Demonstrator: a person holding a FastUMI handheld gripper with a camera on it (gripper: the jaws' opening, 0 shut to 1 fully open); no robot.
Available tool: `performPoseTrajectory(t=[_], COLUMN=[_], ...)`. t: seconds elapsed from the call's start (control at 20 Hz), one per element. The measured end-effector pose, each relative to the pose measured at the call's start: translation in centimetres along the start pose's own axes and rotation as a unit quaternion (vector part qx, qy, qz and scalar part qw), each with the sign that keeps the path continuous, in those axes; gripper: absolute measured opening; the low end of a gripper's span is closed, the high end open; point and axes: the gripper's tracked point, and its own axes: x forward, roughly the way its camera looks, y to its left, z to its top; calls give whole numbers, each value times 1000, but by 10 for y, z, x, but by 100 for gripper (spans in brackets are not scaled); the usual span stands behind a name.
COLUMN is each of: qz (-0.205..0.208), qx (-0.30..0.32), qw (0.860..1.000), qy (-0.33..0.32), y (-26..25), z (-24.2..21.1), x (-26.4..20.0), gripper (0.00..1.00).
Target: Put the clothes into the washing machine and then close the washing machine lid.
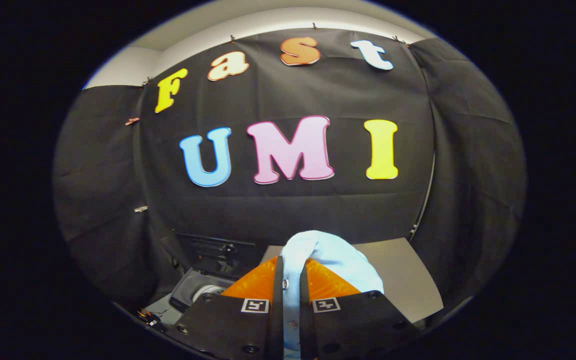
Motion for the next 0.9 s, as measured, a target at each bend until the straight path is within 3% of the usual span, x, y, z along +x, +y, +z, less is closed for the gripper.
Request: performPoseTrajectory(t=[0.4,0.65,0.9], qz=[99,151,164], qx=[-18,-9,8], qw=[994,988,983], qy=[-37,19,80], y=[141,214,251], z=[9,-38,-85], x=[5,43,92], gripper=[16,17,17])
